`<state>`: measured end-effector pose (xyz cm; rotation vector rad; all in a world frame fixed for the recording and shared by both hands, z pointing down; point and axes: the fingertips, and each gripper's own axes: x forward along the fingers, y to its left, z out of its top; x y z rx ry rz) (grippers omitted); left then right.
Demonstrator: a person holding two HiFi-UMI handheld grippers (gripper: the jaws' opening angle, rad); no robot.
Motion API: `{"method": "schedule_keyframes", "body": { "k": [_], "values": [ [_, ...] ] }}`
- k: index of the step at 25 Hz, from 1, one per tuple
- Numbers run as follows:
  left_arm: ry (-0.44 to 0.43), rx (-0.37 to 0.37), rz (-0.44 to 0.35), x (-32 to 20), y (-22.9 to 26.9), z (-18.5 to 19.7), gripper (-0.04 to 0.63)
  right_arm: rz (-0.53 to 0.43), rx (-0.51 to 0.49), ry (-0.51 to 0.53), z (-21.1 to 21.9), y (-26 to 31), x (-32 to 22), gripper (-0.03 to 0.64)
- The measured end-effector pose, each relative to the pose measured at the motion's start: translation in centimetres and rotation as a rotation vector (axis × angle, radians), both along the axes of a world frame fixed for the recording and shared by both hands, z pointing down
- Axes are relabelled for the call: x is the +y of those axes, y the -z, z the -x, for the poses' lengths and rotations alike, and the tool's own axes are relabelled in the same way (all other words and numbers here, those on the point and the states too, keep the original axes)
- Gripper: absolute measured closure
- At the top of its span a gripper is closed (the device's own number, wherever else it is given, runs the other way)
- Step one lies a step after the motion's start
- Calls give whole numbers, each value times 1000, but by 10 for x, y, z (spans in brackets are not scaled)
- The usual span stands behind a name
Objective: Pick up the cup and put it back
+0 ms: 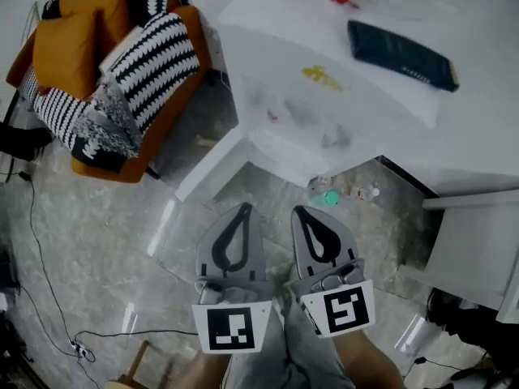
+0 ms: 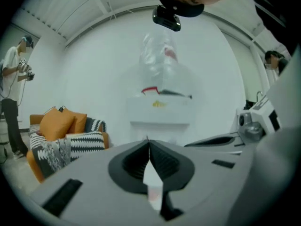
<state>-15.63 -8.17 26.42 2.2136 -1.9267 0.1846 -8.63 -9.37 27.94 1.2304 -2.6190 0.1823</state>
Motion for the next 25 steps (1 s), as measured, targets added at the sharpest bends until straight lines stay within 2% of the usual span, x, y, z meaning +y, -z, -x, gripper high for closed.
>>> {"method": "schedule_keyframes", "body": {
  "k": [5, 7, 9, 11, 13, 16, 20, 25],
  "values": [
    [39, 32, -34, 9, 172, 1, 583, -14, -58, -28, -6, 173, -3, 606],
    [61, 66, -66, 10, 226, 6, 583, -24, -61, 0, -7, 231, -2, 606],
    [84, 129, -104, 11, 273, 5, 583, -40, -76, 26, -14, 280, -3, 606],
    [73, 130, -140, 17, 312, -11, 583, -45, -106, 38, -29, 319, 3, 606],
    [38, 112, -137, 28, 334, -34, 583, -42, -116, 64, -42, 341, 15, 606],
    [-12, 163, -112, 36, 341, -65, 583, -49, -102, 116, -59, 356, 24, 606],
    [-53, 52, -92, 44, 341, -91, 583, -54, -120, 125, -82, 365, 33, 606],
    [-41, 19, -99, 39, 355, -100, 583, -67, -161, 134, -96, 376, 31, 606]
  ]
}}
